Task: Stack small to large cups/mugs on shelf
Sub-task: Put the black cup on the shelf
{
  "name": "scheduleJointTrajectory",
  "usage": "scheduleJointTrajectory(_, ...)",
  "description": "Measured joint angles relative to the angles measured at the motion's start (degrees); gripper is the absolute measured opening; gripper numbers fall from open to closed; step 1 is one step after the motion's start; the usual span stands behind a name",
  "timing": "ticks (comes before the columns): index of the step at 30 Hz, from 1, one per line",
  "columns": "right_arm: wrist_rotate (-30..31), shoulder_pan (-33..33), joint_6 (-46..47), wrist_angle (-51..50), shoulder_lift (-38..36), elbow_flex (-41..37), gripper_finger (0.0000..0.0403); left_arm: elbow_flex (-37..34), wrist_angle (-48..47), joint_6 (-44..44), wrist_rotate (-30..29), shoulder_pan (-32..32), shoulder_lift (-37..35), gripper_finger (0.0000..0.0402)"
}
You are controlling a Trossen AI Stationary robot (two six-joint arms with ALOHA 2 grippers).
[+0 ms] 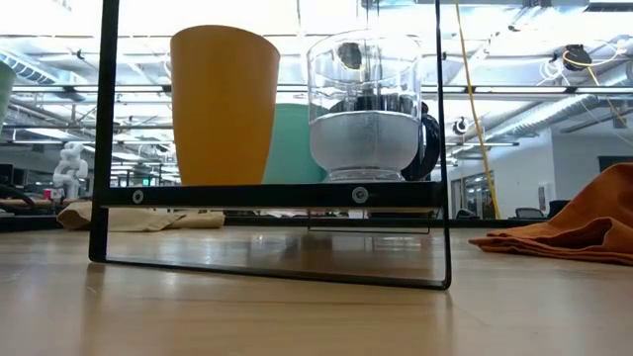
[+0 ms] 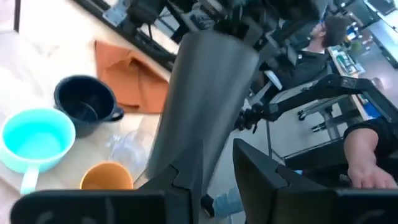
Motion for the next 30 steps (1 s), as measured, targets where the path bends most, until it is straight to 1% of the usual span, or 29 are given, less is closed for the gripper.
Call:
scheduleJointTrajectory(4, -0.5, -1.4, 1.4, -1.5, -2.9, 0.0, 0.0, 0.0, 0.8, 1.3, -3.9, 0.3, 0.0, 0.0088)
scheduleJointTrajectory(7, -0.5, -1.3, 1.5, -3.6, -4.0, 0.0, 0.0, 0.0, 1.8, 5.7, -7.8, 0.5, 0.0, 0.0088)
scheduleJointTrajectory(9, -0.7, -1.2, 1.5, -5.2, -4.2, 0.0, 0.0, 0.0, 2.1, 6.8, -7.8, 1.0, 0.0, 0.0088)
scheduleJointTrajectory(10, -0.7, -1.2, 1.4, -5.6, -4.2, 0.0, 0.0, 0.0, 2.6, 7.1, -6.7, 1.4, 0.0, 0.0089)
scheduleJointTrajectory(11, -0.7, -1.2, 1.4, -6.0, -4.2, 0.0, 0.0, 0.0, 3.4, 7.7, -5.9, 1.8, 0.2, 0.0093)
scheduleJointTrajectory(13, -0.6, -1.2, 1.4, -7.5, -4.2, 0.0, 0.0, 0.0, 4.3, 7.9, -6.2, 2.0, 0.9, 0.0107)
scheduleJointTrajectory(16, -0.6, -1.3, 0.9, -7.7, -4.2, 0.0, 0.0, -0.1, 3.2, 6.1, -6.7, 1.9, 1.7, 0.0148)
scheduleJointTrajectory(19, -1.2, -1.5, -0.5, -6.5, -4.6, 0.0, 0.0, 0.0, 4.1, 6.0, -7.0, 2.6, 3.5, 0.0204)
scheduleJointTrajectory(22, -6.7, -3.0, -0.2, -4.8, -5.6, 0.0, 0.0, -0.1, 4.1, 3.3, -7.6, 2.3, 5.4, 0.0257)
scheduleJointTrajectory(25, -11.9, -4.9, 1.6, -3.8, -7.1, 0.0, 0.0, -0.1, 4.6, 0.4, -6.7, 2.2, 7.0, 0.0302)
scheduleJointTrajectory(28, -18.3, -7.0, 3.9, -4.6, -7.8, 0.0, 0.0, 0.0, 4.9, -1.7, -5.0, 2.2, 8.7, 0.0331)
scheduleJointTrajectory(30, -20.8, -8.0, 3.8, -6.1, -7.8, 0.0, 0.0, 0.0, 5.8, -2.8, -4.3, 2.2, 9.7, 0.0342)
